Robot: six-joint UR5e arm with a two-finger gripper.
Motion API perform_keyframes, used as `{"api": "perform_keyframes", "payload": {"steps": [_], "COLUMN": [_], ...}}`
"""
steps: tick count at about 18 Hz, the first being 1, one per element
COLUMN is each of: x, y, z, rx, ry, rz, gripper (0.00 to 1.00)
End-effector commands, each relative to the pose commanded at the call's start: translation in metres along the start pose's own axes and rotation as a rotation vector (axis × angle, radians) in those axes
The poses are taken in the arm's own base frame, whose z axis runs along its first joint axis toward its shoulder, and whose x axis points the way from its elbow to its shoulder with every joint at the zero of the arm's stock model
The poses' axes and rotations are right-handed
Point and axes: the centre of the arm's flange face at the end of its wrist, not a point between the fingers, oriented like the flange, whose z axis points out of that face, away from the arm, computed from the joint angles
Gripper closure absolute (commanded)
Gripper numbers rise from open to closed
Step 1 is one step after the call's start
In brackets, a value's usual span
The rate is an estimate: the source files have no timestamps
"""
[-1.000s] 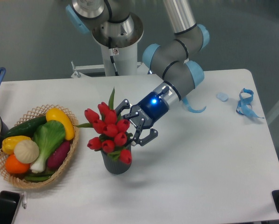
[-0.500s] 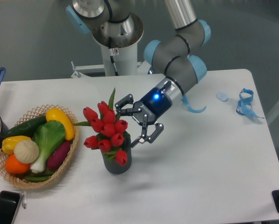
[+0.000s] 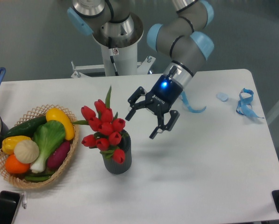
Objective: Insert the flowers into the vase
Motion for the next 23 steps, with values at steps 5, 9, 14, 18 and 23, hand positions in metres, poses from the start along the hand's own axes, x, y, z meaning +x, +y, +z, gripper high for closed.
{"api": "perform_keyframes", "payload": {"steps": [5, 9, 14, 18, 23], "x": [-0.055, -0.081, -0.124, -0.138, -0.133], "y": [-0.032, -0.045, -0.066, -0.084, -0.065], "z": [-0.038, -0.061, -0.094, -0.121, -0.162], "rx": [-0.253, -0.408, -0.63, -0.689, -0.721], "ry": [-0.158, -0.248, -0.218, -0.116, 0.046], "rz": [0.027, 0.034, -0.015, 0.028, 0.158], "gripper": [0.0, 0.0, 0.0, 0.0, 0.0]}}
